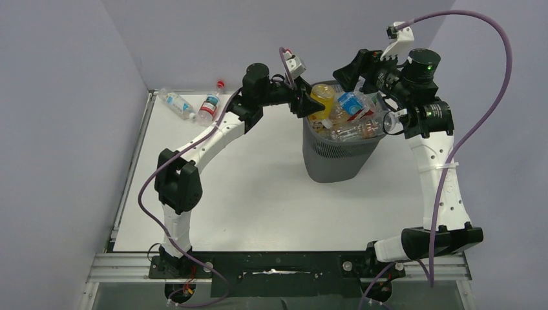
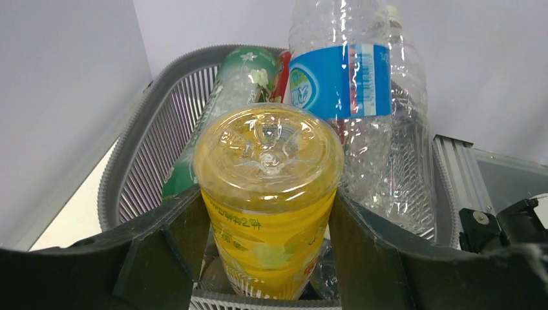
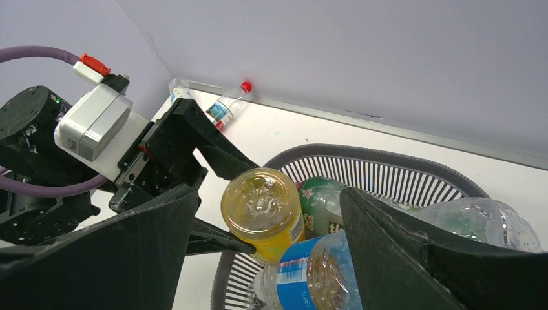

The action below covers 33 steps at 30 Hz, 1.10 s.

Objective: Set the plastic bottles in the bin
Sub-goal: Place the plastic bottle in the trash bin.

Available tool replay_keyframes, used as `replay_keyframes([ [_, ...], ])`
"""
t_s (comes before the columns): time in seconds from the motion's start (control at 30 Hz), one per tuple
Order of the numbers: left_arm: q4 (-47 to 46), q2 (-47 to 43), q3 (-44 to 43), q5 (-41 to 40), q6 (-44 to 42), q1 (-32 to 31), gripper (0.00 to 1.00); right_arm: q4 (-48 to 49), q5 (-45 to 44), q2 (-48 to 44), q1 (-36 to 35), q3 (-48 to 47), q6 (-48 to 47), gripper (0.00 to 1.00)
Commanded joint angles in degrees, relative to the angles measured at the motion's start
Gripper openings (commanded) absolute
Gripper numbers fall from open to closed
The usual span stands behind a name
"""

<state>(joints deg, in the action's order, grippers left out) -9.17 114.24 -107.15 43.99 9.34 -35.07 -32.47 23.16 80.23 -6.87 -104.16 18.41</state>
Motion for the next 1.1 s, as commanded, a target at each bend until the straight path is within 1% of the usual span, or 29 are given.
replay_keyframes([
  [0.0,-0.21,-3.82,1.48,0.68,-0.55,0.58,0.52,2.91,0.33,-0.14,-0.16,-1.85,0.09,0.84],
  [0.07,-0.64,-4.83,2.11,0.41,-0.43,0.76,0.56,2.67,-0.03,-0.15,-0.15,-1.84,-0.17,0.84],
  [0.13,-0.99,-5.79,2.57,0.06,-0.22,1.13,0.62,2.56,-0.19,-0.17,-0.16,-1.79,-0.3,0.84],
  [0.27,-1.4,-6.95,3.32,-0.13,0.12,2.15,0.7,2.67,-0.15,-0.31,-0.2,-1.41,-0.21,0.84],
  [0.33,-2.07,-7.73,3.92,-0.13,0.72,2.92,0.82,2.68,-0.2,-0.46,-0.17,-1.47,-0.22,0.84],
  [0.53,-9.11,-9.61,6.38,2.23,6.05,6.14,0.84,2.24,-0.09,-0.73,-0.16,-2.27,-0.13,0.84],
  [0.7,-10.21,-11.16,6.49,2.24,9.18,9.78,0.84,2.11,0.53,-1.66,-0.16,-2.88,0.45,0.84],
  [0.8,-7.44,-12.86,7.67,-1.16,9.12,12.55,0.85,1.65,2.08,-2.16,-0.16,-3.86,0.87,0.84],
  [0.93,-0.42,-14.63,10.04,-8.75,4.78,16.53,0.85,-0.34,6.41,-2.43,-1.11,-4.85,0.72,0.85],
  [1.0,0.74,-15.34,12.57,-12.35,3.33,18.86,0.85,-2.01,7.0,-2.77,-3.34,-4.87,-0.65,0.86],
  [1.07,0.99,-15.78,15.36,-16.57,1.27,20.85,0.85,-3.91,5.23,-3.14,-6.78,-4.72,-2.38,0.87],
])
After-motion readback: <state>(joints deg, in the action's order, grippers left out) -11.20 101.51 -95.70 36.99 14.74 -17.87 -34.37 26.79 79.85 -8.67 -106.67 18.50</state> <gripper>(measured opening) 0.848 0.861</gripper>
